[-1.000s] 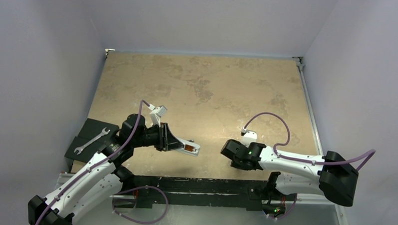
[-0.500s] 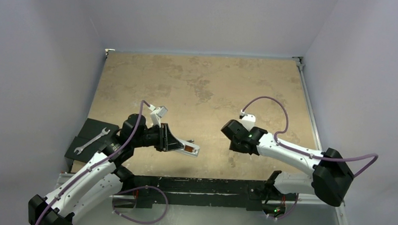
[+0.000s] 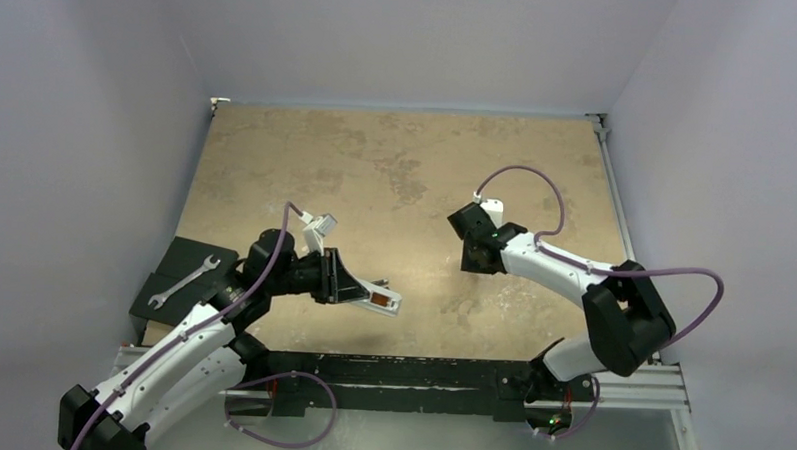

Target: Load the batteries into the remote control

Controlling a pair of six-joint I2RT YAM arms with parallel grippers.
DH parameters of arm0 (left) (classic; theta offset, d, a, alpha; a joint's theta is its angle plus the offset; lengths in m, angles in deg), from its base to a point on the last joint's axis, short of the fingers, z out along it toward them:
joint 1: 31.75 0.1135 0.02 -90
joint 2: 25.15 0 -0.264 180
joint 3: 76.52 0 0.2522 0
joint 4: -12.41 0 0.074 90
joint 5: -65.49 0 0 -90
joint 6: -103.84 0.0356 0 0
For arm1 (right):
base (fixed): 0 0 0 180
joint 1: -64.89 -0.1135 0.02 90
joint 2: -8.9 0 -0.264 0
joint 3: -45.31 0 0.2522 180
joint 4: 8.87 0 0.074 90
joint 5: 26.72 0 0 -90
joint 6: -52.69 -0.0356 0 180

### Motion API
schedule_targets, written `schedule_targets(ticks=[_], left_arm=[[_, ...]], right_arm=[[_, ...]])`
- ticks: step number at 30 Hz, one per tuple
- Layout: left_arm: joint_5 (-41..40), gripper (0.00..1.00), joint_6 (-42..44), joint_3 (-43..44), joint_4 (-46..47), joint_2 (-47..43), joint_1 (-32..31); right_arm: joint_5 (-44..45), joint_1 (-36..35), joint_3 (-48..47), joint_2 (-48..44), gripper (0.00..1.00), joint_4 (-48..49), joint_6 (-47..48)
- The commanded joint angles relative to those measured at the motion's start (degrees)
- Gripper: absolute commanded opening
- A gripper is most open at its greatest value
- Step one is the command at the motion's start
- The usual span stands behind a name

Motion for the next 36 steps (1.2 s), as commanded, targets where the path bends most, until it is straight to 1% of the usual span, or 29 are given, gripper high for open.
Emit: schedule_targets(ticks=[1, 9, 18, 25, 31, 36], left_arm=[[2.17, 0.00, -2.77, -1.84, 5.84, 0.34, -0.11], [1.52, 0.00, -7.30, -5.75, 10.87, 0.48, -0.05], [1.33, 0.00, -14.96, -11.36, 22.78, 3.72, -0.06], [-1.24, 0.00, -19.94, -15.72, 27.33, 3.87, -0.50], [-2.92, 0.00, -24.15, -19.87, 30.82, 3.86, -0.82], [-4.42, 0.00, -25.09, -21.77, 31.71, 4.70, -0.98]], right_arm=[[-3.20, 2.44, -2.85, 2.50, 0.22, 5.58, 6.60], [-4.65, 4.64, -2.59, 5.66, 0.25, 8.92, 8.10], [-5.04, 5.99, -0.95, 4.94, 0.32, 10.93, 8.97], [-5.96, 6.33, 0.29, 4.38, 0.46, 12.31, 9.26], [-6.71, 6.36, 0.46, 3.61, 0.54, 12.48, 9.45], [-6.98, 6.36, 0.55, -0.60, 0.61, 11.51, 9.36]])
